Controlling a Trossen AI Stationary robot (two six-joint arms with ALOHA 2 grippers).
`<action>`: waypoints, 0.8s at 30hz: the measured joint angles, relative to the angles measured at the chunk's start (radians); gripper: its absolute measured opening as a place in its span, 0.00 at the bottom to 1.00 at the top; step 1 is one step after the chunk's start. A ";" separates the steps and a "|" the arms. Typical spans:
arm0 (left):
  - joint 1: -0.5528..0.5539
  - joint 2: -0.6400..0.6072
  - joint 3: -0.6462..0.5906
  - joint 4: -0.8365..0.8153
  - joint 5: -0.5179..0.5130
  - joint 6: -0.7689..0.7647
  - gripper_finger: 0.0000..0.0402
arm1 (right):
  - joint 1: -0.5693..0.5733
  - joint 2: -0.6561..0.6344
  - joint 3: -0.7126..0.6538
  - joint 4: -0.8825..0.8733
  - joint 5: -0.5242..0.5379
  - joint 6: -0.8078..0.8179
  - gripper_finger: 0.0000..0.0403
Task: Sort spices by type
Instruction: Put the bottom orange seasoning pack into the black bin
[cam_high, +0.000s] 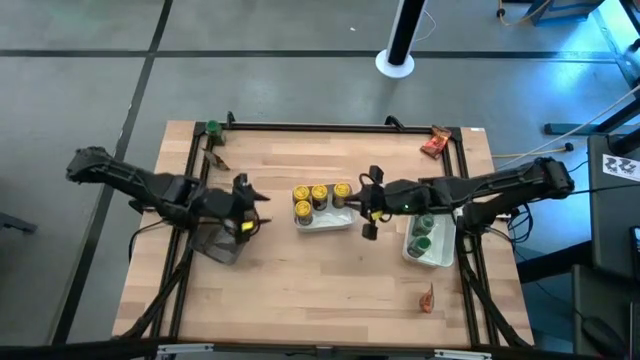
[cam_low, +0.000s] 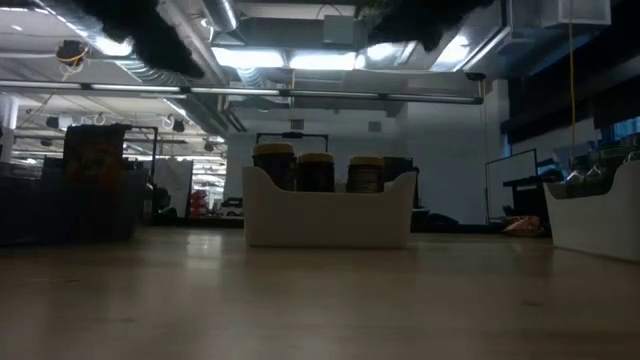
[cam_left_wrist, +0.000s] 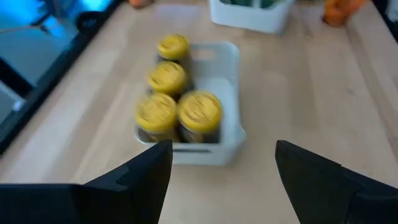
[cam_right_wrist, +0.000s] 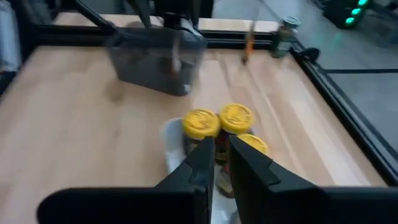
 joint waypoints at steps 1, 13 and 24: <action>-0.018 -0.007 -0.026 0.017 -0.001 -0.002 0.66 | 0.023 0.000 0.030 -0.038 0.012 0.015 0.11; -0.068 -0.033 -0.077 0.217 -0.048 0.188 0.66 | 0.304 0.213 0.516 -0.601 0.167 0.336 0.11; -0.112 -0.058 -0.077 0.317 -0.040 0.171 0.66 | 0.460 0.370 0.773 -0.796 -0.095 0.925 0.11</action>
